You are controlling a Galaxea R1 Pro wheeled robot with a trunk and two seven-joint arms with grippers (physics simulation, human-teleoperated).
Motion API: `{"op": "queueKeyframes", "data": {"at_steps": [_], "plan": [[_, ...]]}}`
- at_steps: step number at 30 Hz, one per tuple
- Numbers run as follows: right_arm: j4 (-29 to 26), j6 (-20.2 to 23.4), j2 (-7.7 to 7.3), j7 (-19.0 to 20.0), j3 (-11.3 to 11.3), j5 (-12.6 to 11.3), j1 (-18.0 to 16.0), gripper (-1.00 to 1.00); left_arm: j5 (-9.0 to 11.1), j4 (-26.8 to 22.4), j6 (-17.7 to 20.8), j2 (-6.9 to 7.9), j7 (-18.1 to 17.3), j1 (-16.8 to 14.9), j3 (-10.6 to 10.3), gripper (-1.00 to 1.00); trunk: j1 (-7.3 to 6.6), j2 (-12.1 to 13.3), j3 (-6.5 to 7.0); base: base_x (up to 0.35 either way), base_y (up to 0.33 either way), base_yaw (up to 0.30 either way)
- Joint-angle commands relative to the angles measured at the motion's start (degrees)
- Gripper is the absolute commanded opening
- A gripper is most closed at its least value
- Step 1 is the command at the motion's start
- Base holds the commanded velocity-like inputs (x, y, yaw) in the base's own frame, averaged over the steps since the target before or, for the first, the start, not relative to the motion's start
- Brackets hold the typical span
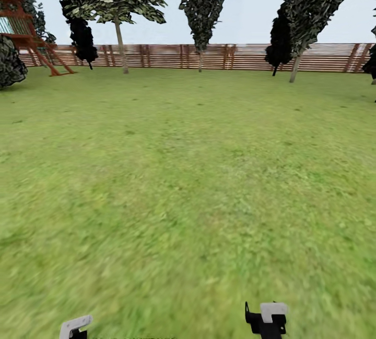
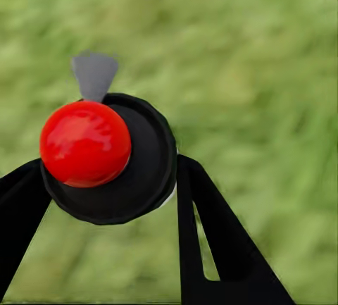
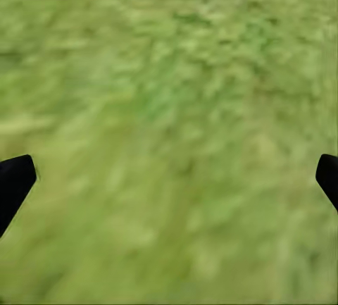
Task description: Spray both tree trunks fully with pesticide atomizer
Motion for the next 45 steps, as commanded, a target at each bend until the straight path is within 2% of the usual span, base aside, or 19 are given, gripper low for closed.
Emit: {"op": "queueKeyframes", "data": {"at_steps": [1,26,32,41,45], "plan": [[0.05,0.04,0.0,-0.6,0.4,0.38,-0.03,1.0,0.31,0.07,-0.16,0.01,-0.28,-0.04,0.2,-1.0,-0.01,-0.02,-0.07,0.018,0.0,0.282],[0.05,0.04,0.0,-0.53,0.4,0.41,-0.03,1.0,0.39,0.07,-0.07,0.15,-0.19,-0.04,0.37,-1.0,-0.01,-0.02,-0.58,0.311,0.056,0.281],[0.05,0.04,0.0,-0.39,0.4,0.37,-0.03,1.0,0.39,0.07,-0.07,0.18,-0.19,-0.01,0.42,-1.0,-0.01,-0.02,-0.59,0.335,0.087,0.052],[0.05,0.1,0.0,-0.25,0.4,0.37,-0.03,1.0,0.39,0.07,-0.02,0.26,-0.27,-0.01,0.37,-1.0,-0.01,-0.02,0.14,0.316,0.041,0.007],[0.05,0.12,0.0,-0.25,0.4,0.36,-0.03,1.0,0.38,0.07,-0.25,0.17,-0.24,-0.01,0.34,-1.0,-0.01,-0.02,0.5,0.062,0.0,0.073]]}}
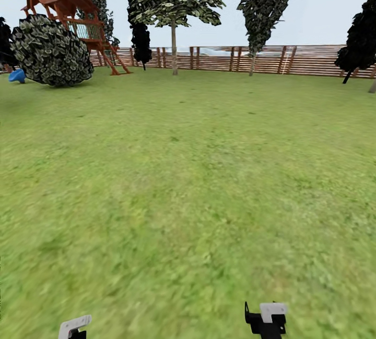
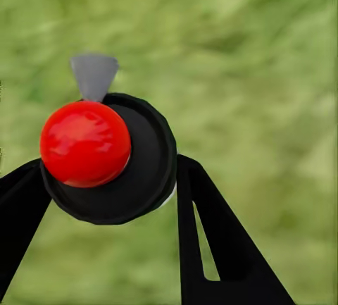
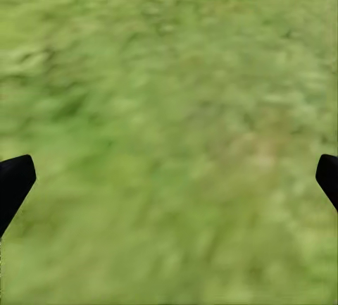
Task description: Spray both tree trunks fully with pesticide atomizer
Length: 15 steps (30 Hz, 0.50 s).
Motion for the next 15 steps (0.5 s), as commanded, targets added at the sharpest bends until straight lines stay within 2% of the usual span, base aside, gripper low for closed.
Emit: {"op": "queueKeyframes", "data": {"at_steps": [1,4,15], "plan": [[0.05,0.03,0.0,-0.6,0.39,0.38,-0.03,1.0,0.27,0.07,-0.16,0.0,-0.27,-0.04,0.2,-1.0,-0.01,-0.02,0.05,0.062,0.0,0.079],[0.05,0.03,0.0,-0.6,0.39,0.38,-0.03,1.0,0.3,0.07,-0.1,0.0,-0.23,-0.01,0.2,-1.0,-0.01,-0.02,0.24,0.246,0.0,0.056],[0.09,0.03,-0.26,-0.42,0.48,0.7,-0.03,1.0,0.38,0.07,-0.07,-0.37,-0.22,-0.02,0.23,-1.0,-0.01,-0.02,0.28,0.335,0.038,0.003]]}}
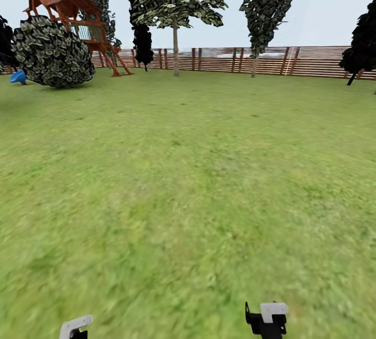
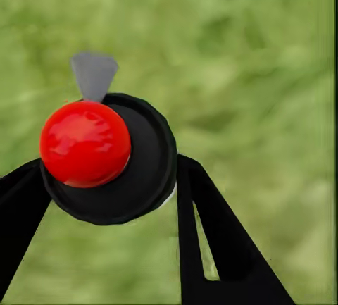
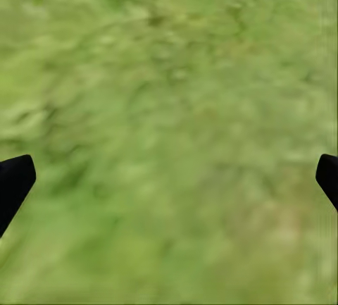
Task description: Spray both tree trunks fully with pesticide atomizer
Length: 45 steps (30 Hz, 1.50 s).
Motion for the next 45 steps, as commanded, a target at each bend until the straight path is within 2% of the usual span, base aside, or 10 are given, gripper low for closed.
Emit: {"op": "queueKeyframes", "data": {"at_steps": [1,13,19,23,45], "plan": [[0.03,0.03,0.0,-0.6,0.4,0.34,-0.04,1.0,0.29,0.06,-0.16,-0.03,-0.27,-0.04,0.23,-1.0,0.03,-0.02,-0.05,0.339,0.008,0.0],[0.24,0.26,0.1,-0.6,0.42,0.3,0.15,1.0,0.24,0.06,-0.24,0.2,-0.27,-0.04,0.28,-1.0,0.03,-0.02,-0.05,0.339,0.001,0.0],[0.41,0.29,0.09,-0.6,0.43,0.3,3.39,1.0,0.21,0.06,-0.24,0.23,-0.27,-0.02,0.26,-1.0,0.03,-0.02,-0.05,0.339,0.0,0.0],[0.38,0.29,0.09,-0.6,0.44,0.3,4.33,1.0,0.21,0.06,-0.31,-0.01,-0.34,0.01,0.26,-1.0,0.03,-0.02,-0.05,0.339,0.0,0.0],[0.37,0.29,0.09,-0.6,0.44,0.3,4.53,1.0,0.21,-0.01,-0.27,0.24,-0.35,0.25,0.28,-1.0,0.03,-0.02,-0.05,0.339,0.0,0.0]]}}
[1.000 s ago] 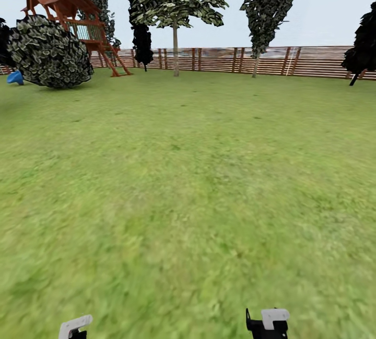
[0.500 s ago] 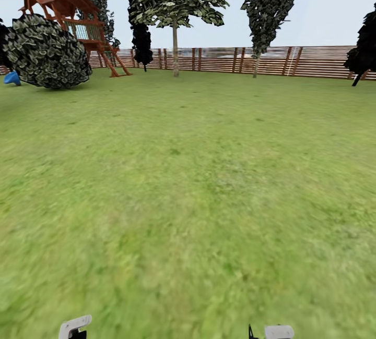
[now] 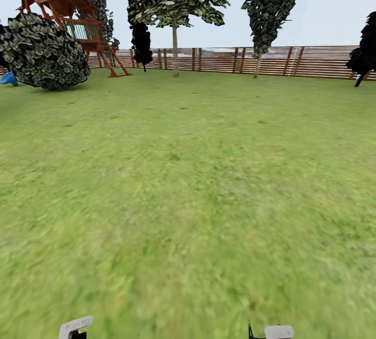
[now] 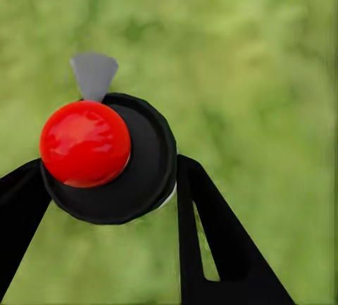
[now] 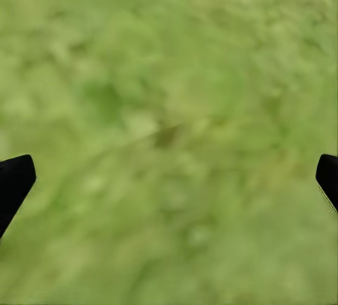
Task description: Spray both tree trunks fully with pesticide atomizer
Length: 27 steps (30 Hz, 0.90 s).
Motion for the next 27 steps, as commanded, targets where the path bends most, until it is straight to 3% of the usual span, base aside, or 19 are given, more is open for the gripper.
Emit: {"op": "queueKeyframes", "data": {"at_steps": [1,27], "plan": [[0.05,0.03,0.01,-0.6,0.41,0.36,-0.04,1.0,0.27,0.05,-0.18,-0.01,-0.28,-0.03,0.19,-1.0,0.03,-0.02,-0.05,0.339,0.0,0.0],[0.05,0.02,0.01,-0.6,0.4,0.36,-0.04,1.0,0.29,0.05,-0.13,0.13,-0.28,-0.02,0.2,-1.0,0.03,-0.02,-0.05,0.339,0.0,0.0]]}}
